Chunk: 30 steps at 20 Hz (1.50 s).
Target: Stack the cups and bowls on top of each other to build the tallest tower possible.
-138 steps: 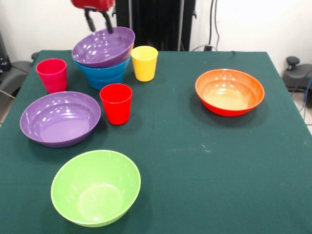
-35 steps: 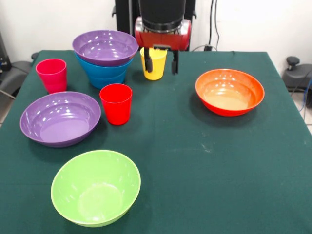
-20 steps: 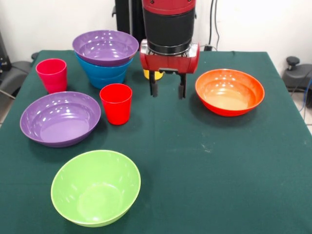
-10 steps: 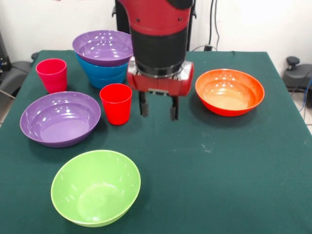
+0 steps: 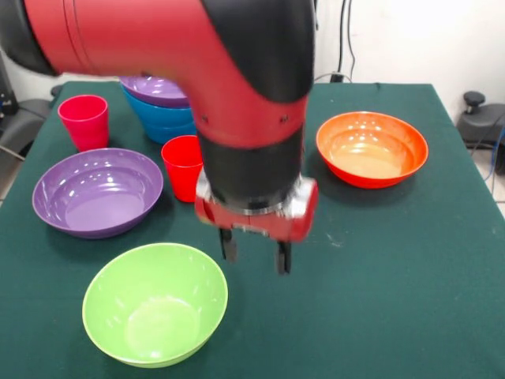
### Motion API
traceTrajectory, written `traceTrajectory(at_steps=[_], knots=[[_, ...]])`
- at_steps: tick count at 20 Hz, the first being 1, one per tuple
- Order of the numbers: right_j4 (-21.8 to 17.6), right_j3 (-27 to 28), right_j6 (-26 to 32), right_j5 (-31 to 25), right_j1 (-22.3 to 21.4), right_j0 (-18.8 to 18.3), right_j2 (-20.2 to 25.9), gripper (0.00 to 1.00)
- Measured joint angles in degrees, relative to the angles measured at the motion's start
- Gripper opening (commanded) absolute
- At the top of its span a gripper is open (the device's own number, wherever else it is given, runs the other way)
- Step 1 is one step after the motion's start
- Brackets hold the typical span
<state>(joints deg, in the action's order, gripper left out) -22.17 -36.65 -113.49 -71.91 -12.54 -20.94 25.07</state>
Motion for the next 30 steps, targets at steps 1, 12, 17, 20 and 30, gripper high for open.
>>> traceTrajectory(at_steps=[1, 12, 17, 20, 30], knots=[[-0.52, 1.97, 0.00, -0.59, 1.01, 0.21, 0.67, 1.00], [-6.51, 16.04, 0.00, -5.53, 8.60, 0.57, 8.42, 1.00], [-5.87, 14.81, 0.00, -5.51, 7.91, -0.57, 7.57, 1.00], [-5.19, 13.48, 0.00, -5.51, 6.92, -1.28, 7.03, 1.00], [-2.59, 6.47, 0.00, -2.43, 1.96, -4.11, 4.33, 1.00]])
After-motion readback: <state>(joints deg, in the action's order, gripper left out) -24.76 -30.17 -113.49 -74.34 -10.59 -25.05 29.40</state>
